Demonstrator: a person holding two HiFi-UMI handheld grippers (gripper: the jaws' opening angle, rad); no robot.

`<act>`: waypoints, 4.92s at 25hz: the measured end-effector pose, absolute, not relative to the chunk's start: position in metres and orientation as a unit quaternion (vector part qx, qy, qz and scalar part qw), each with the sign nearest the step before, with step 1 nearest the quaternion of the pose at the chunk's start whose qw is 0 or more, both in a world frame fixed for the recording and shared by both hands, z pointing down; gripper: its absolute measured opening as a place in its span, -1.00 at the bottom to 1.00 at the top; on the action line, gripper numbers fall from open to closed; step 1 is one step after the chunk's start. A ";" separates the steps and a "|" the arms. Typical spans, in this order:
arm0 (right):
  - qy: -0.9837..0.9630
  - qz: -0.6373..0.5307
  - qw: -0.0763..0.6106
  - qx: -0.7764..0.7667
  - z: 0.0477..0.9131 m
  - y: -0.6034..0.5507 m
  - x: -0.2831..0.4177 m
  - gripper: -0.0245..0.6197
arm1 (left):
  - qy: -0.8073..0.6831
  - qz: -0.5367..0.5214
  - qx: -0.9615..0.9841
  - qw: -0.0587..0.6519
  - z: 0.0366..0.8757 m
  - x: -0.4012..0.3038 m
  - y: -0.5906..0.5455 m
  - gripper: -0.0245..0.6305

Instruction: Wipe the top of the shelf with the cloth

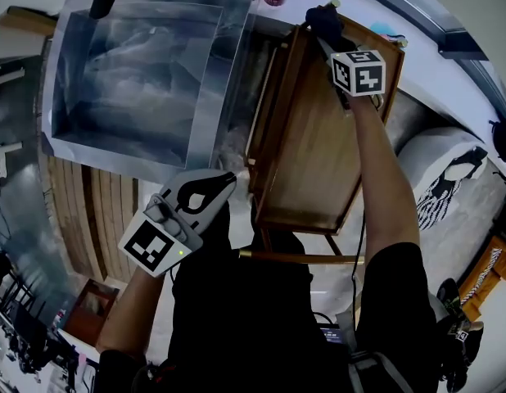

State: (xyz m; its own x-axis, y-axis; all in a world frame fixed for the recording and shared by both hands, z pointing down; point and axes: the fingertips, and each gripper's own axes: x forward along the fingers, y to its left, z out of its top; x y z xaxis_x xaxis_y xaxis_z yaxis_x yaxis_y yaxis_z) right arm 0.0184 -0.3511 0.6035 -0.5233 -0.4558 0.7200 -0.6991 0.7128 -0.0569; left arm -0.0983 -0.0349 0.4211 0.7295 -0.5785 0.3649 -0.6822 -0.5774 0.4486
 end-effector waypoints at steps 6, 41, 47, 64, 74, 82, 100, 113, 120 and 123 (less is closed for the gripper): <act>-0.852 0.170 0.367 0.333 0.609 -0.356 0.013 -0.65 | -0.352 0.089 0.883 0.299 0.428 -0.097 -0.032 -0.84; -0.853 0.171 0.413 0.270 0.622 -0.179 0.021 -0.65 | -0.292 0.086 0.910 0.283 0.412 -0.079 0.011 -0.84; -0.853 0.168 0.422 0.257 0.626 -0.144 0.022 -0.65 | -0.281 0.089 0.914 0.279 0.412 -0.072 0.022 -0.84; -0.859 0.152 0.447 0.197 0.630 -0.038 0.023 -0.65 | -0.250 0.098 0.926 0.267 0.402 -0.053 0.030 -0.84; -0.857 0.138 0.473 0.148 0.631 0.017 0.017 -0.65 | -0.249 0.093 0.926 0.268 0.402 -0.053 0.036 -0.84; -0.856 0.124 0.492 0.100 0.633 0.060 0.016 -0.65 | -0.252 0.092 0.924 0.272 0.403 -0.054 0.040 -0.84; -0.847 0.127 0.509 -0.085 0.632 0.151 0.025 -0.65 | -0.242 0.088 0.927 0.272 0.400 -0.020 0.039 -0.84; -0.898 0.148 0.415 0.010 0.584 0.043 0.044 -0.65 | -0.248 0.090 0.926 0.270 0.395 0.006 0.006 -0.84; -0.905 0.128 0.398 0.082 0.567 -0.048 0.072 -0.65 | -0.258 0.088 0.921 0.278 0.398 0.013 -0.019 -0.84; -0.903 0.134 0.394 0.108 0.567 -0.080 0.087 -0.65 | -0.262 0.089 0.920 0.278 0.401 0.018 -0.028 -0.84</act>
